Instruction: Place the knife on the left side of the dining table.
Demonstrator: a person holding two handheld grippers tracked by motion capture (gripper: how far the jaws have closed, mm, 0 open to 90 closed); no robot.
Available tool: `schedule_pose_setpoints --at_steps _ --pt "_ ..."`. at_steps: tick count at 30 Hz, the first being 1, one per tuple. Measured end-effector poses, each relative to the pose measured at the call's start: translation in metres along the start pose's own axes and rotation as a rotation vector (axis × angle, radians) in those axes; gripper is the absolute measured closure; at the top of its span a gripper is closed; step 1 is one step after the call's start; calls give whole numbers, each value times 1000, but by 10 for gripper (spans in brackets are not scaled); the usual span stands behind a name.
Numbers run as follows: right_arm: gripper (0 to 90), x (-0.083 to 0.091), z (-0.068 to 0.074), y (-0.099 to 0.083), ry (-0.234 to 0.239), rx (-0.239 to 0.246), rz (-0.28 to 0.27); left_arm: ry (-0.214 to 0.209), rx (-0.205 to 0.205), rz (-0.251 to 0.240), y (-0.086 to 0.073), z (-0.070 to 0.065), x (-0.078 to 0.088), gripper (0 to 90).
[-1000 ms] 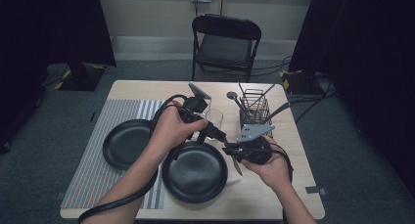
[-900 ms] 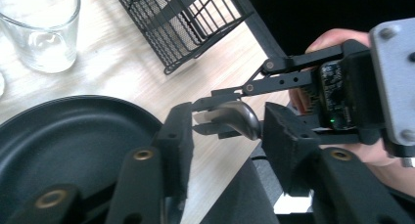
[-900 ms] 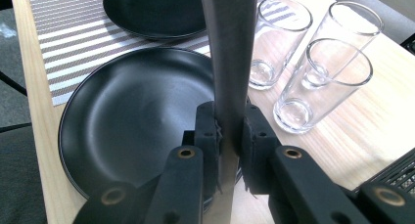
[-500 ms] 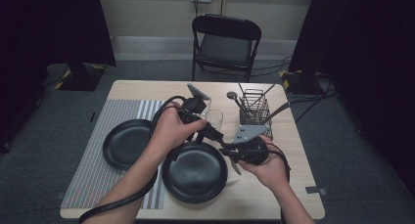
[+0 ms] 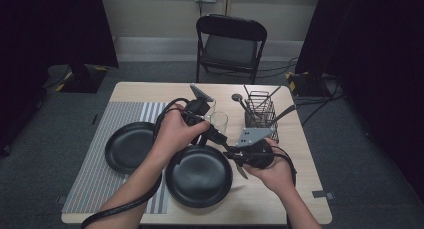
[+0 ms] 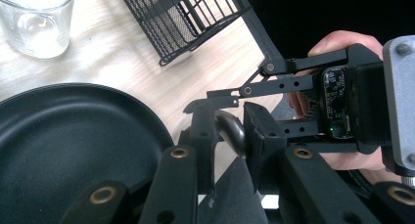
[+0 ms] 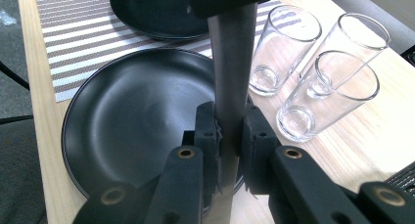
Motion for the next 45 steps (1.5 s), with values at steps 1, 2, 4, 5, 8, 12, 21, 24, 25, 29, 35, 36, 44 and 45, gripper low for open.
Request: schedule_pose_setpoints --at_steps 1,2,4,5,8,12,21,24,25,29,35,36,44,45 --pt "799 0 0 0 0 0 1 3 6 -1 0 1 0 761" --pt "799 0 0 0 1 2 2 9 5 -2 0 2 0 769" --pt "798 0 0 -1 2 0 4 11 9 -3 0 5 0 785" --pt "798 0 0 -1 2 1 3 8 7 -2 0 7 0 781" --pt "798 -1 0 -1 1 1 4 9 20 -5 -1 11 0 777" --pt "798 -4 2 1 5 7 6 11 36 4 -2 15 0 785" --pt "798 -9 4 4 10 20 5 -9 62 12 -4 21 -1 792" --pt "798 -10 5 5 15 18 7 -6 63 12 -5 23 -2 795" --pt "798 -10 5 6 14 21 5 -8 59 17 -5 24 -3 793" --pt "798 -11 6 8 12 31 2 -5 68 23 -6 25 -4 799" --pt "798 -12 7 8 17 31 4 -7 80 25 -6 24 -4 821" --pt "798 -12 7 8 16 32 2 -1 70 26 -6 25 -4 819" --pt "798 -13 7 8 14 36 1 13 75 24 -7 24 -2 804" --pt "798 -13 6 7 14 38 -1 18 77 22 -7 24 -2 804"
Point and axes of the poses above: each handheld gripper's, and its own axes: x roughly backward along the jaws, y roughly out of its top, z roughly to its left, the point moved 6 cm from there along -x, roughly forward along the jaws, and after that the axes turned 10 degrees about x, right-handed, at the moved point
